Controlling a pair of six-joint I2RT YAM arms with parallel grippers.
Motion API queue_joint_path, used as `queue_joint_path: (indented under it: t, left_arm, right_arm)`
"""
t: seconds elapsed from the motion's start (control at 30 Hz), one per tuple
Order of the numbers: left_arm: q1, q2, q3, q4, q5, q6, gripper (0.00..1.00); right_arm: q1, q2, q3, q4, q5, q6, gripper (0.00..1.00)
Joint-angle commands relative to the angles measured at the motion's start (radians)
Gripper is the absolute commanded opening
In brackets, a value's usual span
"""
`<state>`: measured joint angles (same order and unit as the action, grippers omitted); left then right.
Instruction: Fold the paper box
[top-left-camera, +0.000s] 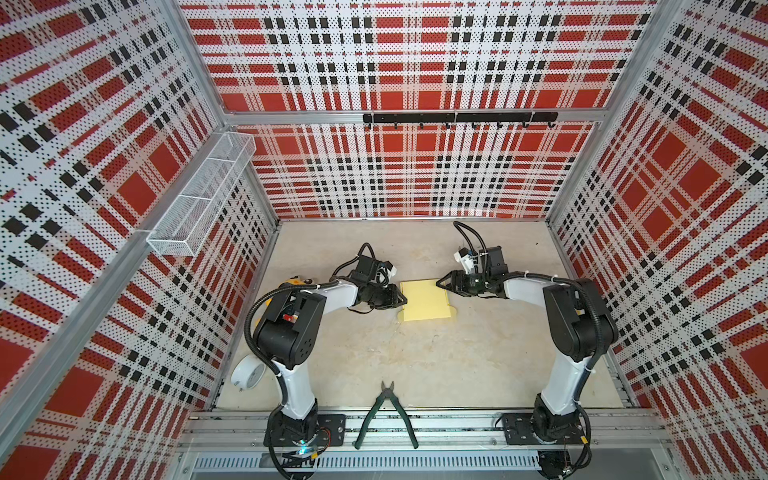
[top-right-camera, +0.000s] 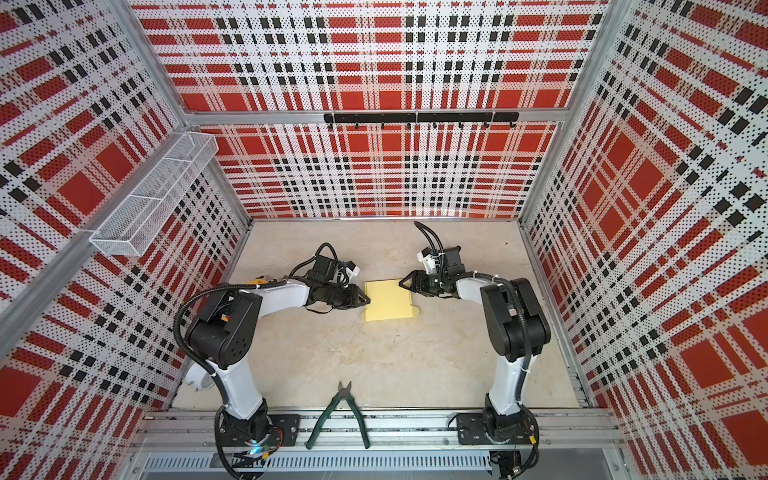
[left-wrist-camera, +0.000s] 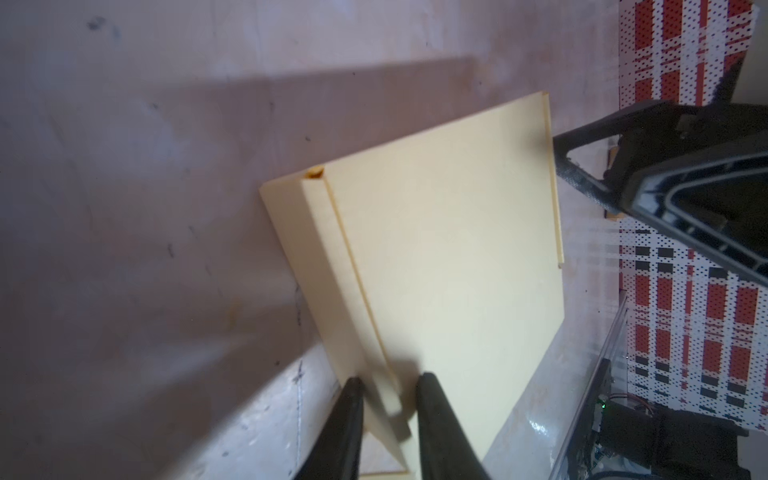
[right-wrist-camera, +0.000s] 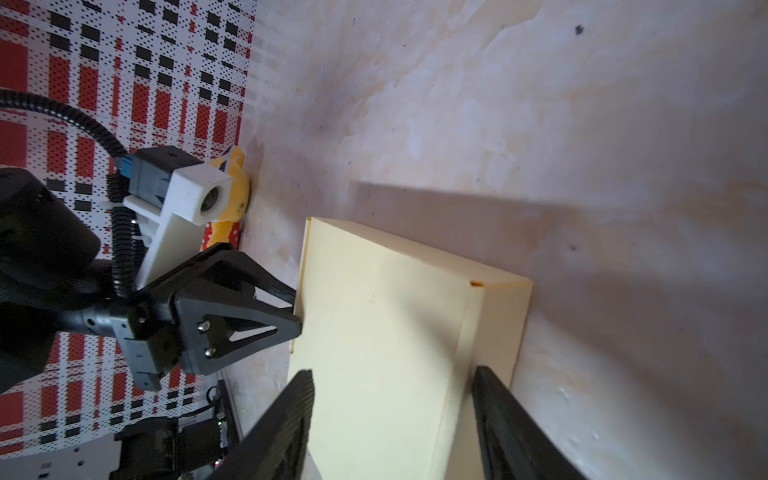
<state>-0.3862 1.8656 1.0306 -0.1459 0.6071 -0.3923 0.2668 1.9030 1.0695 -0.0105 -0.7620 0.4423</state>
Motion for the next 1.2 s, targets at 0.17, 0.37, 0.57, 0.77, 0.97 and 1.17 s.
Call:
queue_joint_path:
  t: [0.17, 0.37, 0.57, 0.77, 0.97, 1.17]
  left_arm:
    - [0.027, 0.029, -0.067, 0.023, -0.02, 0.003, 0.24]
    - [0.028, 0.037, -0.066, 0.014, -0.017, 0.031, 0.24]
    - [0.049, 0.051, -0.072, 0.02, -0.012, 0.035, 0.22]
    - [0.046, 0.079, -0.05, 0.013, 0.008, 0.029, 0.22]
    - [0.053, 0.068, -0.064, 0.014, 0.0, 0.023, 0.22]
    - [0.056, 0.053, -0.071, 0.02, -0.003, 0.024, 0.22]
  right_arm:
    - [0.025, 0.063, 0.073, -0.065, -0.113, 0.016, 0.63]
    - [0.009, 0.089, 0.101, -0.191, -0.079, -0.06, 0.62]
    - [-0.035, 0.052, 0.066, -0.194, -0.086, -0.048, 0.63]
    - [0.032, 0.075, 0.017, -0.059, -0.148, 0.064, 0.63]
    - [0.002, 0.037, -0.055, -0.042, -0.124, 0.079, 0.64]
    - [-0.035, -0.039, -0.12, -0.018, -0.112, 0.124, 0.64]
